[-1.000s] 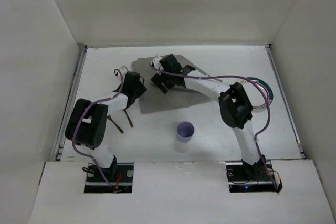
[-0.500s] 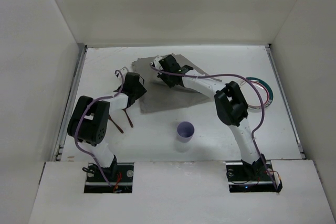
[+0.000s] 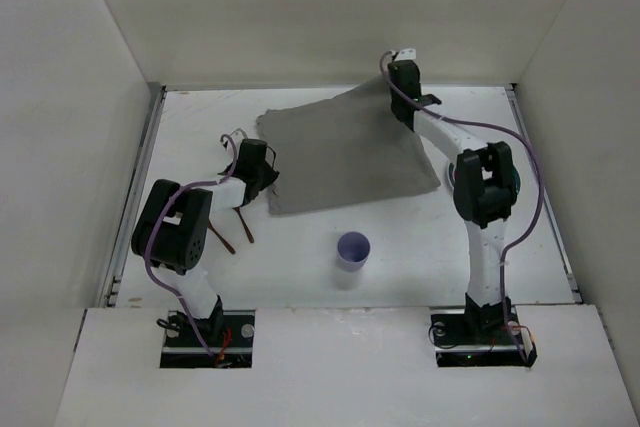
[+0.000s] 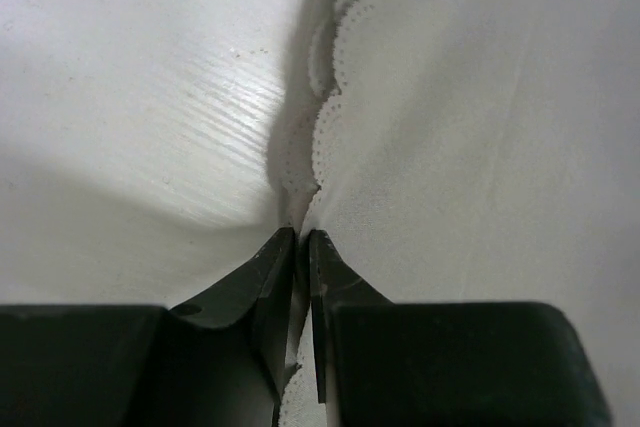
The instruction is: Set the dinner table for one person
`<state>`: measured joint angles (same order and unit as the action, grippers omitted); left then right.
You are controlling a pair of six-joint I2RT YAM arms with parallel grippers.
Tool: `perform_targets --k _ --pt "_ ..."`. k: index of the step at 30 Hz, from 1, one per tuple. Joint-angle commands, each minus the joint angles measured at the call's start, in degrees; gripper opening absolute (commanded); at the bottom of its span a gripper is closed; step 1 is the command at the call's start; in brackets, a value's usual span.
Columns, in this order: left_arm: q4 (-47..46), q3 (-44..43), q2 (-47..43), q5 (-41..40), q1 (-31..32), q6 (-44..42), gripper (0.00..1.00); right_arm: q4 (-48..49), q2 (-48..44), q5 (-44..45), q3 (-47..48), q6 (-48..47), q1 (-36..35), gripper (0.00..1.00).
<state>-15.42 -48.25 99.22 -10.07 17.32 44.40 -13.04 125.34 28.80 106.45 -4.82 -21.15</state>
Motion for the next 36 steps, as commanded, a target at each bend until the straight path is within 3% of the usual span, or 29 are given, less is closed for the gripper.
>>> perform_targets --k 1,4,8,12,14,18,20,22,26,33,36 --pt "0.39 -0.35 -0.78 0.31 -0.67 0.6 0.08 2.84 -3.35 8.73 -0.19 6.65 2.55 0.19" --pt "0.39 -0.44 -1.04 0.05 -0.76 0.6 0.09 2.67 -4.13 9.61 -1.77 9.29 3.79 0.55" --pt "1.18 -2.2 -0.26 -0.74 -0.49 0.6 0.09 4.33 -9.66 7.69 -7.65 12.02 3.88 0.67" --pt "1.27 -3.6 1.06 -1.62 -0.23 0.6 0.09 7.32 -18.53 3.56 -19.85 16.94 3.44 0.65" --pt "1.62 -4.22 1.94 -1.62 -0.93 0.42 0.08 10.04 -23.19 -0.13 -27.93 22.9 2.83 0.56" --pt "2.32 -7.37 3.43 -1.45 -4.27 1.04 0.07 17.16 -31.89 -7.43 -43.49 34.85 2.12 0.22" --pt "3.64 -10.1 4.49 -1.89 -4.53 1.12 0.06 19.18 -35.85 -8.32 -49.12 39.08 0.9 0.21" --pt "4.34 -13.0 6.06 -2.41 -4.45 0.69 0.06 19.98 -39.45 -8.58 -53.26 41.02 -0.77 0.25" --pt "6.01 -15.65 8.53 -2.68 -4.45 1.3 0.06 22.26 -46.84 -8.23 -61.96 44.19 -4.2 0.44" --pt "4.79 -7.57 4.23 -4.26 -3.22 1.92 0.09 23.85 -50.1 -8.67 -72.52 50.95 -2.55 0.63" --pt "4.79 -4.85 1.34 -4.44 -3.74 1.65 0.23 23.94 -51.24 -6.57 -75.42 53.68 -1.66 0.66"
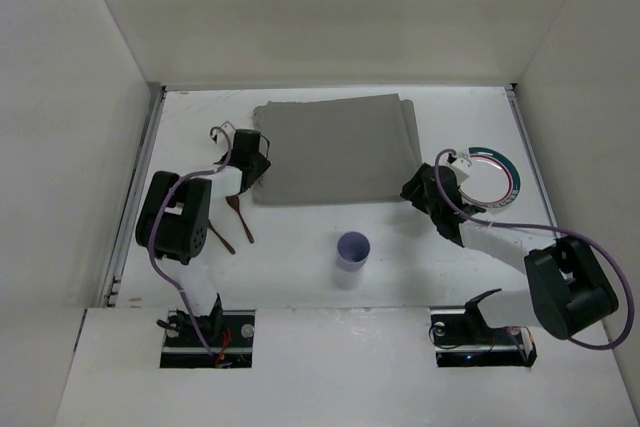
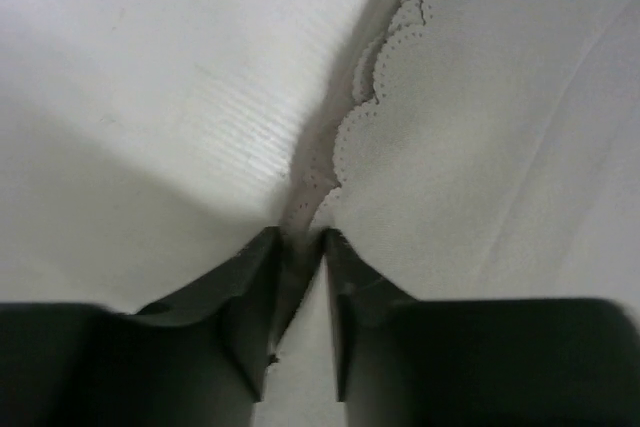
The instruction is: Set the dinner table for one person
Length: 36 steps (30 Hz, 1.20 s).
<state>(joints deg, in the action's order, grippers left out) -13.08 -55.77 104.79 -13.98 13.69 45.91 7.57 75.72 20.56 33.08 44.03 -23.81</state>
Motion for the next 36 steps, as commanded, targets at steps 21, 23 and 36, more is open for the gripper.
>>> perform_targets --k 21,23,36 --pt "3.25 16.04 -15.16 -3.42 17.11 4.97 0.43 6.93 8.91 -6.49 1.2 14.67 6.72 0.61" --pt "1.84 16.48 -13.57 -4.21 16.76 5.77 0.43 7.8 10.05 -6.23 1.37 15.47 6.63 0.55" --pt "-5.02 24.03 -16.02 -6.24 13.68 7.44 0.12 7.54 7.16 -6.41 -1.61 16.09 6.28 0.1"
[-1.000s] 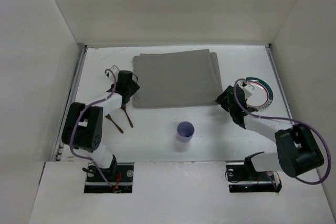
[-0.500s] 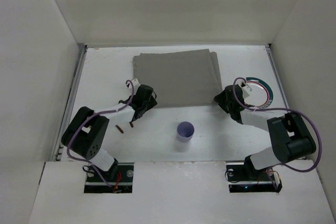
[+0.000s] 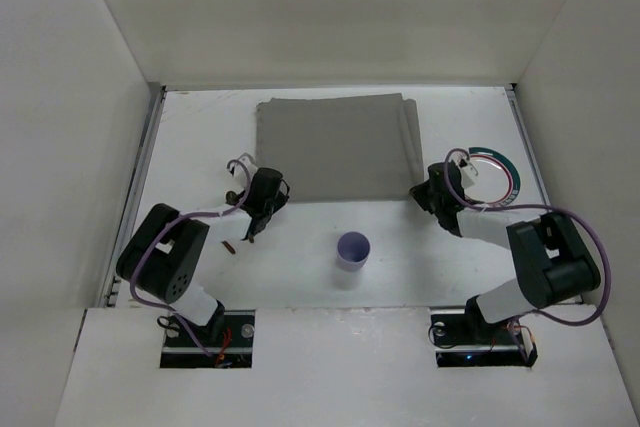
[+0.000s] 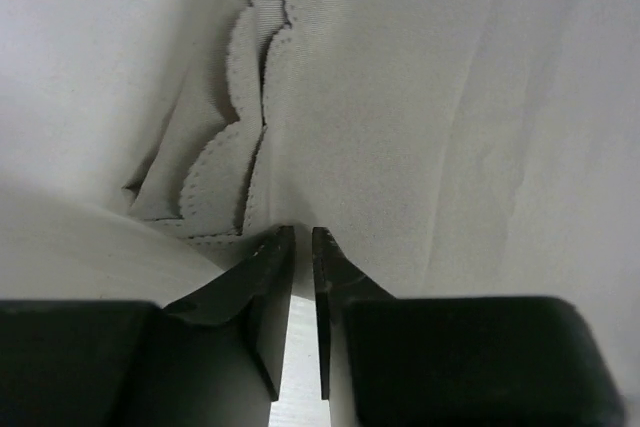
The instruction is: Set the dinner table for one person
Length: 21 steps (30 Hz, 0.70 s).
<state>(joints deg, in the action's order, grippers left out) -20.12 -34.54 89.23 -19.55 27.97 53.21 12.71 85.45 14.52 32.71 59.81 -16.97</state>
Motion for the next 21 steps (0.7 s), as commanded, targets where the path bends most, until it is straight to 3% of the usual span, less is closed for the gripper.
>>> perform_targets --k 1,12,18,21 --pt "1.93 3.43 -1.16 -0.75 -0.59 0.14 0.09 2.41 -3.18 -0.72 -1.94 0.13 -0.65 0.1" --pt "5.52 12.56 -11.34 -0.93 1.78 2.95 0.03 0.48 -14.94 -2.31 -10.2 -0.22 -0.56 0.05" --pt "11.67 13.8 -18.65 -1.1 2.93 4.36 0.06 -4.09 -22.16 -3.19 -13.28 -1.45 -0.29 0.06" --pt "12.47 13.72 -19.88 -1.1 3.1 4.62 0.07 -5.15 -24.36 -2.66 -14.6 -0.93 -0.3 0.12"
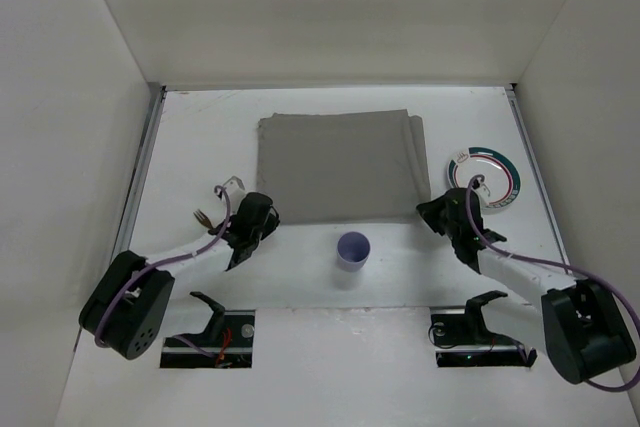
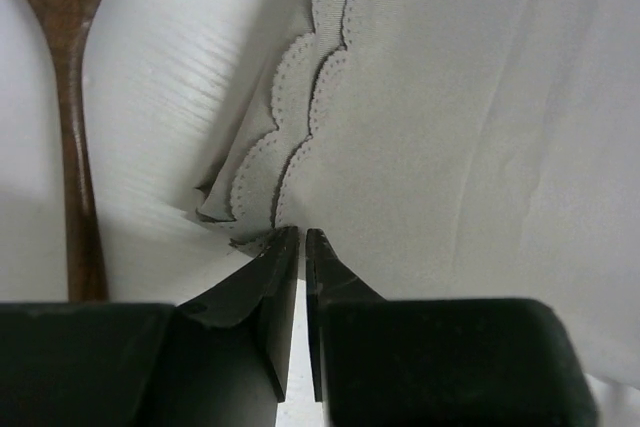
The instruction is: Set the dinner table for one person
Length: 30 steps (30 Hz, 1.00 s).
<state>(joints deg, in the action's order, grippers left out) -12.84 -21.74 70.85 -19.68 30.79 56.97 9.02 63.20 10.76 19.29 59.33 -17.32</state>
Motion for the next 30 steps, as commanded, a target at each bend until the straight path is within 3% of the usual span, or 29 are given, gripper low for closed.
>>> perform_targets --k 1,4,7,11,17,22,26,30 --pt "5.28 0.65 -1.59 -0.97 0.46 0.6 0.1 -1.54 -2.9 1.45 -1.62 -0.44 0.05 0.2" --pt "5.72 -0.85 -1.33 -0.97 0.11 -0.89 0.2 -2.77 -5.97 1.89 -1.71 -1.84 0.14 0.55" --pt "5.55 -2.52 -2.38 -0.97 -0.16 -2.12 0.25 -6.72 -10.1 2.68 0.39 -4.65 0.05 0.66" --pt "4.84 -4.71 -3.52 -1.32 -0.16 -3.44 0.27 -11.29 -16.43 7.5 2.86 -6.68 1.63 0.69" --pt "-3.13 -8.85 -2.65 0.08 3.26 -10.28 0.31 -12.01 -19.87 8.4 4.44 -7.92 16.2 0.68" --pt "-14.03 -7.1 -2.82 0.79 7.22 -15.91 0.39 -8.15 -12.68 5.15 3.39 -3.79 24.74 0.66" --pt "-22.65 -2.71 -3.79 1.22 8.19 -19.08 0.49 -4.71 -4.51 5.58 5.66 -1.94 26.42 0.61" --pt "-25.04 0.2 -5.19 2.81 7.58 -19.8 0.53 -3.48 0.16 6.73 6.99 0.16 29.05 0.58"
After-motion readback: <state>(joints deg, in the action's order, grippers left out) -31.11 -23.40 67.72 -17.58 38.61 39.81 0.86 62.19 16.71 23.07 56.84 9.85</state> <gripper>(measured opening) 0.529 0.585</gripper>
